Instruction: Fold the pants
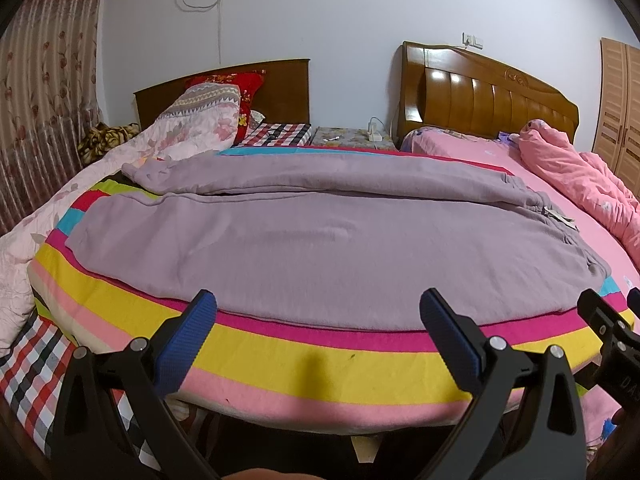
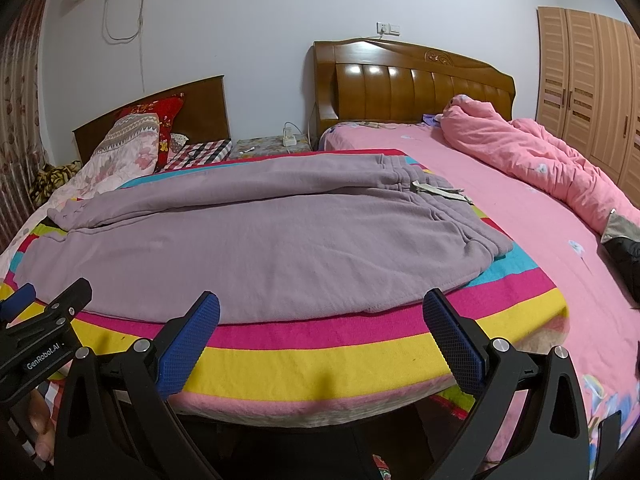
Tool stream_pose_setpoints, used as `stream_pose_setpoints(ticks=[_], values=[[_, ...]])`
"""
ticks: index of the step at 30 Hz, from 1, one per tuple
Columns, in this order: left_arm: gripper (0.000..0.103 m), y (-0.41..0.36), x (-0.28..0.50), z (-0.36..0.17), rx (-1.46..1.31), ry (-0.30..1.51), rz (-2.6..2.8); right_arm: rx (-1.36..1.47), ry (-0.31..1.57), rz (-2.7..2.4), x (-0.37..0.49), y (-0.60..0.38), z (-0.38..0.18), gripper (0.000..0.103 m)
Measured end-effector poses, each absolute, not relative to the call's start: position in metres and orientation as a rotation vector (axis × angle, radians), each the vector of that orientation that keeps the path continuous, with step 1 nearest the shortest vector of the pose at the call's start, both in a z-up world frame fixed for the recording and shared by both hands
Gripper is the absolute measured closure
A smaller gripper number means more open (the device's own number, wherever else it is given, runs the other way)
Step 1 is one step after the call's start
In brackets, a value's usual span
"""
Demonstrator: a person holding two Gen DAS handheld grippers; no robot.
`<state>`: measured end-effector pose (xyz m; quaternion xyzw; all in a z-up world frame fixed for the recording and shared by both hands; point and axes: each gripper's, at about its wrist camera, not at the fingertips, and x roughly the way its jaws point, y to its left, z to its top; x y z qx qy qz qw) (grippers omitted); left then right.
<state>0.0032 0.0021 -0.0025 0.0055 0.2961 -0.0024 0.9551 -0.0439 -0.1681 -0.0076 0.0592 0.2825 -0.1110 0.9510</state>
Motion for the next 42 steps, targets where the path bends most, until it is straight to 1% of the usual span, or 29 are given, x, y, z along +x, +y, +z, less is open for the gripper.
stream_pose_setpoints(ticks=[42], values=[[0.002,0.0044,0.0089,-0.0077,0.000,0.646,-0.002,0.133,0.583,-0.225,-0.0445,-0.1659,-0.0130,0.005]])
